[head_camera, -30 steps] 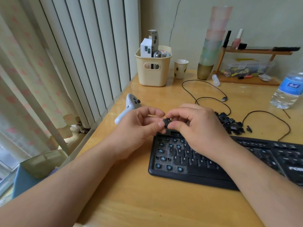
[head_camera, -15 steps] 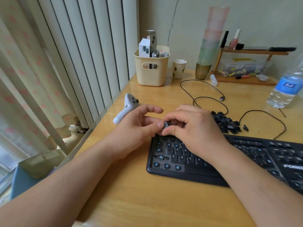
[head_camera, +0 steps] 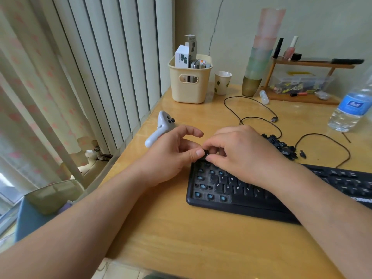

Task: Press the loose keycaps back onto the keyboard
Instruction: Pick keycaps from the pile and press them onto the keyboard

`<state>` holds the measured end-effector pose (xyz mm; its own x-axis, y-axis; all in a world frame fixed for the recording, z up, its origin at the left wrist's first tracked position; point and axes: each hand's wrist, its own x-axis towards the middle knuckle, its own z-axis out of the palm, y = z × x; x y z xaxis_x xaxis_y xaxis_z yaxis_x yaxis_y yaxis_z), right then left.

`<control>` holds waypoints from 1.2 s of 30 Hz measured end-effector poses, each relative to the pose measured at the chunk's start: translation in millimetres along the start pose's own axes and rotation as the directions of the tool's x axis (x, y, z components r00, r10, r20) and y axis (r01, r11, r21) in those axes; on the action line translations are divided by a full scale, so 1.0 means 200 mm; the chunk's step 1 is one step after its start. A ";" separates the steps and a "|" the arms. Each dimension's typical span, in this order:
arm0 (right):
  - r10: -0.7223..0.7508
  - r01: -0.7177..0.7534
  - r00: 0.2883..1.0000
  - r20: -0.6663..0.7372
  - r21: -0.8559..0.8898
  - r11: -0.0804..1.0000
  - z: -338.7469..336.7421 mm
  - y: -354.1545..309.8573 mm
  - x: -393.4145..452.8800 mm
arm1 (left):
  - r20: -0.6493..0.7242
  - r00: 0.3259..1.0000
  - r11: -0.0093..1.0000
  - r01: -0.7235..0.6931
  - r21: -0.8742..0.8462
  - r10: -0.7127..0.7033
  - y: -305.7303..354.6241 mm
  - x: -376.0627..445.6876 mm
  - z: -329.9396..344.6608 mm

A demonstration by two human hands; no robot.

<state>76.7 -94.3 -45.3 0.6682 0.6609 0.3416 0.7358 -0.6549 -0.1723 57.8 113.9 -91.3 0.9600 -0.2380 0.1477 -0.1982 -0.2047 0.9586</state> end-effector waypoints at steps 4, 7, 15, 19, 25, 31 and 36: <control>0.068 -0.067 0.996 0.056 -0.013 0.998 -0.03 -0.01 0.02 | -0.028 0.999 0.998 -0.023 0.060 0.025 0.00 0.00 -0.01; 0.255 -0.283 0.952 0.170 0.165 0.945 -0.05 0.01 0.03 | -0.106 0.993 0.989 -0.034 0.143 0.050 -0.01 0.00 -0.02; 0.370 -0.479 0.845 0.385 0.241 0.844 0.00 0.00 0.08 | -0.238 0.970 0.972 0.004 0.237 0.054 -0.07 0.04 -0.04; 0.361 -0.455 0.838 0.408 0.159 0.876 0.00 -0.04 0.13 | -0.259 0.965 0.983 0.014 0.183 0.034 -0.08 0.05 -0.04; 0.357 -0.368 0.847 0.394 -0.050 0.928 -0.01 -0.12 0.19 | -0.241 0.970 0.976 0.010 0.218 0.044 -0.08 0.04 -0.04; 0.342 -0.275 0.840 0.421 -0.214 0.937 -0.02 -0.17 0.24 | -0.223 0.973 0.966 0.008 0.259 0.051 -0.08 0.04 -0.04; 0.357 -0.283 0.805 0.474 -0.223 0.933 -0.04 -0.17 0.26 | -0.219 0.974 0.961 0.011 0.278 0.053 -0.08 0.04 -0.04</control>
<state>85.4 -39.9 -13.9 0.8527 0.4715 -0.2247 0.4728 -0.8796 -0.0517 70.4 122.7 -103.4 0.9681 -0.0343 0.2480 -0.2354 -0.4631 0.8545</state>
